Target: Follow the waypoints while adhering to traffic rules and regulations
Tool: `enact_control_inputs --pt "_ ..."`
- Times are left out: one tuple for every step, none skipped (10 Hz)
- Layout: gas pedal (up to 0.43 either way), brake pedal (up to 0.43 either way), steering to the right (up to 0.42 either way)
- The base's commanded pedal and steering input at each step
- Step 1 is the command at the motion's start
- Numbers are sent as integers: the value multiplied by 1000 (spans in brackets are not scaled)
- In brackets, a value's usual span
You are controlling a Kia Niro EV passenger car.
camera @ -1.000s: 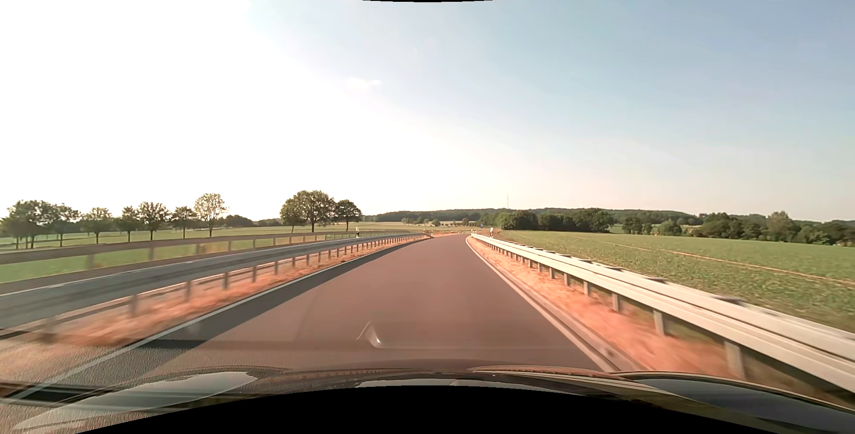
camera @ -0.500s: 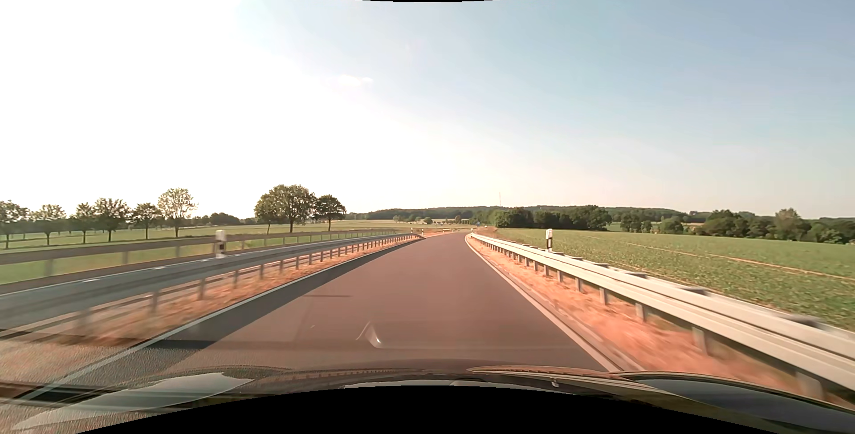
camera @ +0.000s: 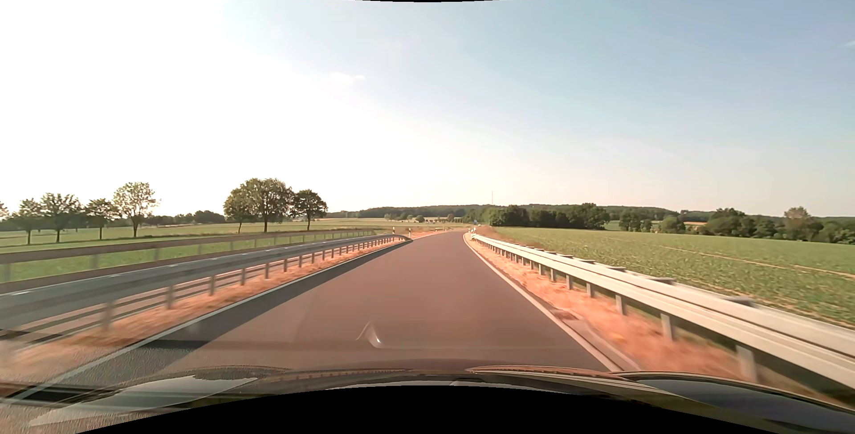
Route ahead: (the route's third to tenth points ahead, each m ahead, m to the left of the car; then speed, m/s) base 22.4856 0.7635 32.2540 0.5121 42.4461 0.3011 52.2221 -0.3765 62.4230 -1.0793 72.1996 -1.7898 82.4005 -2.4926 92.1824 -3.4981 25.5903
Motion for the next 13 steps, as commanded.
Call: enact_control_inputs --pt "220 0 12" --pt "220 0 10" --pt "220 0 8" --pt "220 0 7" --pt "220 0 6" --pt "220 0 3" --pt "220 0 1" --pt "220 0 2" --pt "220 0 5" --pt "220 0 8" --pt "220 0 12" --pt "220 0 15" --pt "220 0 14"
